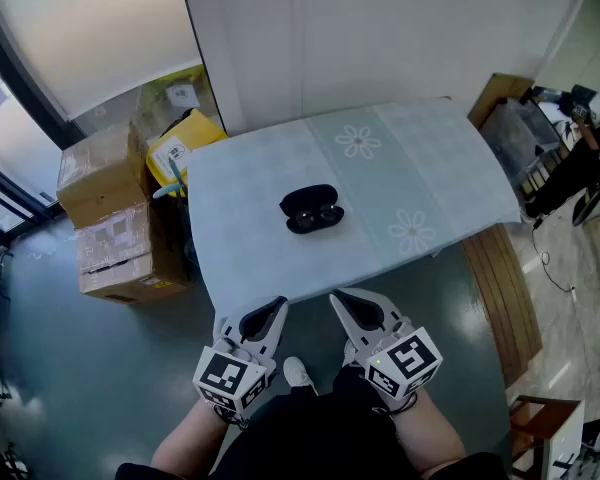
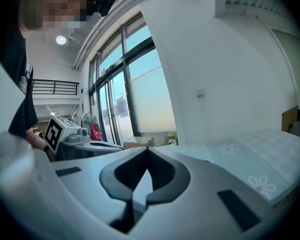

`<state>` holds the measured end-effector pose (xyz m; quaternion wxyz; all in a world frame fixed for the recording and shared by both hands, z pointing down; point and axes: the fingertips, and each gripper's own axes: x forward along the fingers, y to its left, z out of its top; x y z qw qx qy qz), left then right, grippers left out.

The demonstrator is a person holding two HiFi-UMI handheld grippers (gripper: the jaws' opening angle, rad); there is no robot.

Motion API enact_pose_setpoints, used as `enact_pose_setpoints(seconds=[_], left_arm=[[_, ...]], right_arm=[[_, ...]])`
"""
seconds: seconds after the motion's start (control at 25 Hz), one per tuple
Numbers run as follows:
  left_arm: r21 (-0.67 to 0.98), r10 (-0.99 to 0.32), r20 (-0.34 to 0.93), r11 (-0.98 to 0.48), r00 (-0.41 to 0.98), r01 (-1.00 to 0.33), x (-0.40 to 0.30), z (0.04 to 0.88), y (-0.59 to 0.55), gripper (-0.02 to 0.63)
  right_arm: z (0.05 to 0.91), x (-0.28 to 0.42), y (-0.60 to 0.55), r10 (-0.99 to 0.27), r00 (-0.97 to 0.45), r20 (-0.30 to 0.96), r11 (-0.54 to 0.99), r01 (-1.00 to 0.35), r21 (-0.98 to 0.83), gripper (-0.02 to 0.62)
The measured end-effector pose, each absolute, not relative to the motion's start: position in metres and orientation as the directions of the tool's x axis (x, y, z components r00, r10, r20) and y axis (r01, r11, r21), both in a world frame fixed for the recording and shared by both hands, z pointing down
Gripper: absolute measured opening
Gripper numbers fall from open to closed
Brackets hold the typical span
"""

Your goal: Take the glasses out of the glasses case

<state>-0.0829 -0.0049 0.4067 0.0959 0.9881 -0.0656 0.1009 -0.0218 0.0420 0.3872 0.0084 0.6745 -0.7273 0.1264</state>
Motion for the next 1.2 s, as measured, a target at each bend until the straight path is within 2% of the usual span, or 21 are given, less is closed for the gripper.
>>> enact_pose_setpoints(seconds=[1.2], left_arm=[[0.186, -0.089, 0.218, -0.974, 0.972, -0.131, -0.0835, 0.4138, 0.0018, 0.031]], right_arm=[[0.3836, -0.0245, 0.0393, -0.979, -0.102, 0.176, 0.075, -0.986, -0.152, 0.023]])
